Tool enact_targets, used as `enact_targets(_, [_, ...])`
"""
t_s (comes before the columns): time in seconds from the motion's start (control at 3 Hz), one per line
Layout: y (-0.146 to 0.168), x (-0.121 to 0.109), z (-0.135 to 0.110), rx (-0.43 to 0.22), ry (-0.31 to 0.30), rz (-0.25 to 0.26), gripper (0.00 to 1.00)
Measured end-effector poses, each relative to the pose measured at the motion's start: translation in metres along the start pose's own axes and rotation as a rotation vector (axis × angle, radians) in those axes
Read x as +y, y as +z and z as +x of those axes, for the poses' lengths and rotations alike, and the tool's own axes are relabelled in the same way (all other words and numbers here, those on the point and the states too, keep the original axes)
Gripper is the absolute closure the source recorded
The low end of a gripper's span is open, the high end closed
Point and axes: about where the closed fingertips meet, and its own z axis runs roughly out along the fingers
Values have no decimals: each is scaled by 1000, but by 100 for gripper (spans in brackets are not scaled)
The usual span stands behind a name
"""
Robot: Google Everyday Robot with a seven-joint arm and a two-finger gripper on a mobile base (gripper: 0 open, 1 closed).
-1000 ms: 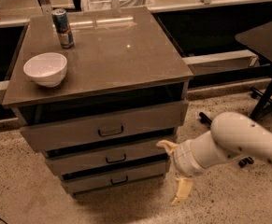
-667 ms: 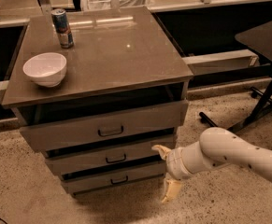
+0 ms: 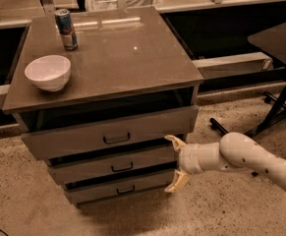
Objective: Open bottom drawer
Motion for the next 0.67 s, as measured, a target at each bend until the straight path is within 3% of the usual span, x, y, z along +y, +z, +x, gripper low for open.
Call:
enact_targets(0.33, [32, 17, 40, 100, -8, -54, 0])
enact_targets(0.67, [65, 52, 133, 241, -71, -165, 0])
